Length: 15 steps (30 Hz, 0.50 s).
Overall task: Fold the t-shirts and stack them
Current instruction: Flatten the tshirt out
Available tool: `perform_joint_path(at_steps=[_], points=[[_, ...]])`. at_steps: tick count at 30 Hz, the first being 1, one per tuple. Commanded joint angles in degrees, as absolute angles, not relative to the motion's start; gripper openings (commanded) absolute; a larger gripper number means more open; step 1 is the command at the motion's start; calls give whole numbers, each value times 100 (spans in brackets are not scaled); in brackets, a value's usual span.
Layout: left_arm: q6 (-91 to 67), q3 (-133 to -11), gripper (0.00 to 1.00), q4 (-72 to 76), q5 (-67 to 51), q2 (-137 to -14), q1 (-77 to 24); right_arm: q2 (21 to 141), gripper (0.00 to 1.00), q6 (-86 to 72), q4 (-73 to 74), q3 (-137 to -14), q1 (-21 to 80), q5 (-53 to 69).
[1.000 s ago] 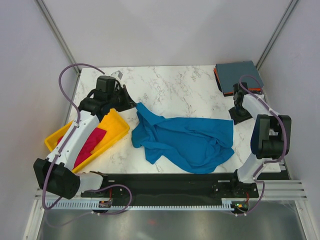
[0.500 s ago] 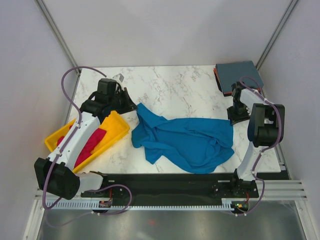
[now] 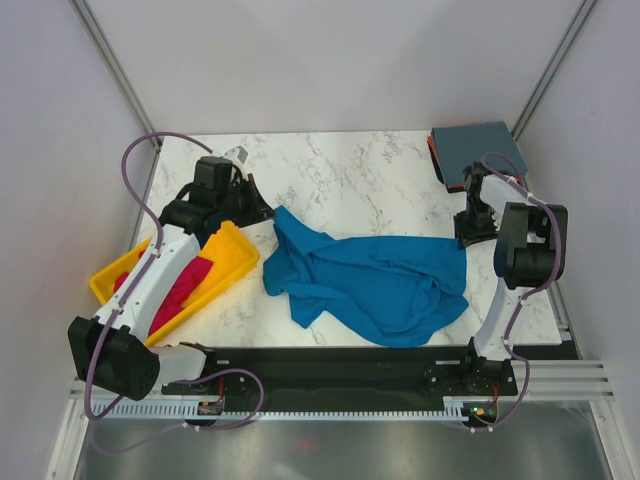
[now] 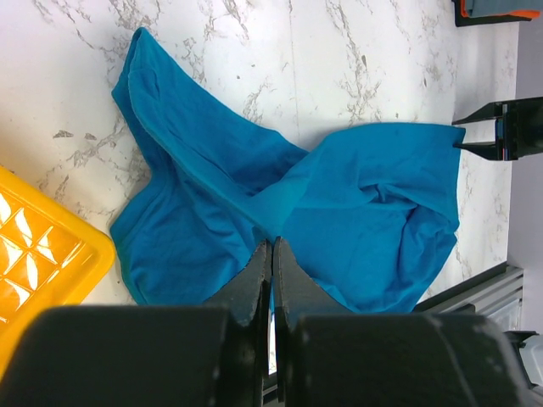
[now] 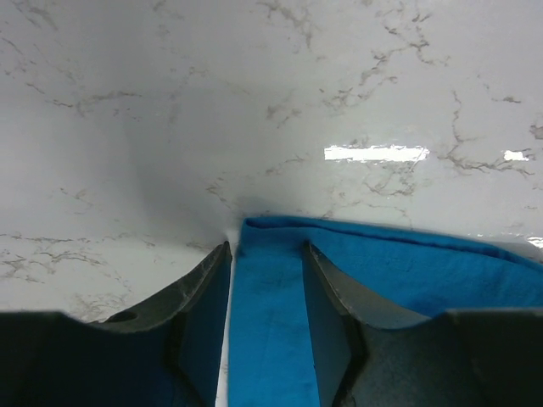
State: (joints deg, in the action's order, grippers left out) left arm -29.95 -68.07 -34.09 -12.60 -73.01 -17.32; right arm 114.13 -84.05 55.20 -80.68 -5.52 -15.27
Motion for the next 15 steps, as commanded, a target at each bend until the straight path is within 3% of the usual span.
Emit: perform_joint_path(at_steps=[1, 8, 11, 12, 13, 14, 15], points=[[-2839, -6811, 2, -3190, -1345, -7119, -1714, 11681, 47, -8499, 5704, -7998, -650, -1740], [-2892, -6882, 2, -3182, -1354, -7075, -1714, 11330, 44, -8315, 5766, -7691, -668, -2030], [-2935, -6891, 2, -3164, -1406, -7084, -1714, 11075, 28, -8218, 5748, -7462, -668, -2171], [-2953, -6899, 2, -3173, -1441, -7110, -1723, 10970, 17, -8166, 5739, -7384, -668, -2267], [-2962, -6899, 2, -3164, -1494, -7110, -1723, 10925, 12, -8130, 5739, -7348, -668, -2311], [-3005, -6908, 2, -3173, -1520, -7102, -1723, 10838, 0, -8095, 5731, -7287, -677, -2364], [-3058, -6900, 2, -3155, -1538, -7084, -1723, 10793, 0, -7990, 5713, -7277, -668, -2390]])
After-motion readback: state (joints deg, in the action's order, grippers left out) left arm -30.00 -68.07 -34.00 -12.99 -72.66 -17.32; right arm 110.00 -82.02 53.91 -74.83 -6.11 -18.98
